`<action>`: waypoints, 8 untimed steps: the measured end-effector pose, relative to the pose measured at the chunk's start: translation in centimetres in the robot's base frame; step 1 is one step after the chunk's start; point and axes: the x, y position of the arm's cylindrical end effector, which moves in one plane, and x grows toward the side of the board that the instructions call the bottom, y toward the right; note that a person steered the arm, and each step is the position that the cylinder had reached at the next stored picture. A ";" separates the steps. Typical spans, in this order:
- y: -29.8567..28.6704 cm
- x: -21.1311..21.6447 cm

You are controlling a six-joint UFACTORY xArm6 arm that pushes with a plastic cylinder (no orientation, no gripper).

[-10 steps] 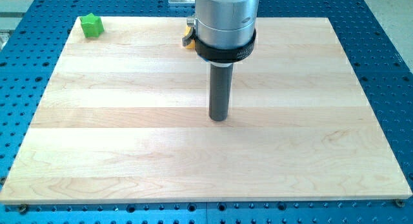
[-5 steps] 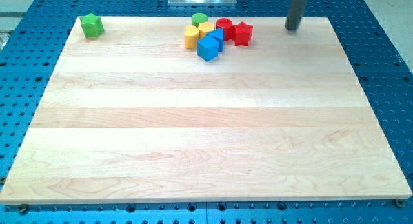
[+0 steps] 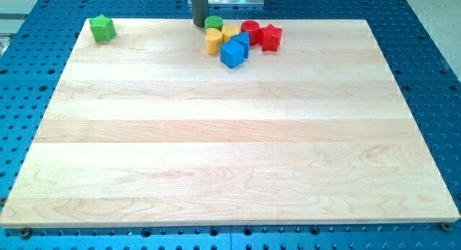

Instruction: Push the heart and the green circle parallel to each other

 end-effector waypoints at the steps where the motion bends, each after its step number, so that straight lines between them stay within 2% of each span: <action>1: 3.6 0.0; 2: 4.9 0.0; 6: 1.2 7.1; 7: -0.5 9.6; 8: -6.5 10.8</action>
